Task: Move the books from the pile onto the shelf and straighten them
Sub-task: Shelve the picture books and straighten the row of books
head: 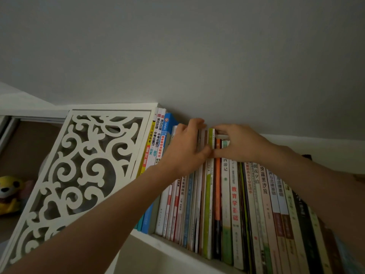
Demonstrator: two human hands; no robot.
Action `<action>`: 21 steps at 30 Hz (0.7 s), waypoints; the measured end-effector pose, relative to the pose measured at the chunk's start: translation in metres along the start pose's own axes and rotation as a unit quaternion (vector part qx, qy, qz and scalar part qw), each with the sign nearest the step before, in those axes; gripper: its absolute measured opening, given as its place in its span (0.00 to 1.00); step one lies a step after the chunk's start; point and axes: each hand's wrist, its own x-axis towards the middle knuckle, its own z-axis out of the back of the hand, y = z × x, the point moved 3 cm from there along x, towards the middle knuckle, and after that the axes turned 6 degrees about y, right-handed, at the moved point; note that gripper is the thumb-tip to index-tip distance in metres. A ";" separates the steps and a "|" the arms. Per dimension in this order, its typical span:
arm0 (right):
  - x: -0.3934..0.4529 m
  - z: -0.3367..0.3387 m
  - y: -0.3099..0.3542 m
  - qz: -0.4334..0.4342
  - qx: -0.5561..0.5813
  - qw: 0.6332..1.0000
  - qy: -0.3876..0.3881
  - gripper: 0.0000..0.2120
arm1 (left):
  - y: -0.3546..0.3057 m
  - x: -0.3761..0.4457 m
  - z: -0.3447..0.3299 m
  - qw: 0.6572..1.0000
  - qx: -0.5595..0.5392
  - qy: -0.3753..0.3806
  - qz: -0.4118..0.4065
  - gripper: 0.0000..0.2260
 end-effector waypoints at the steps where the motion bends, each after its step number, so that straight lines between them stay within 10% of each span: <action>1: 0.000 -0.001 -0.001 0.000 0.001 1.000 0.000 0.26 | 0.004 -0.001 0.001 1.000 -0.001 -0.011 0.002 0.27; 21: 0.005 -0.006 -0.008 -0.008 -0.042 0.999 0.014 0.41 | 0.021 -0.014 0.002 0.987 0.157 0.009 0.009 0.25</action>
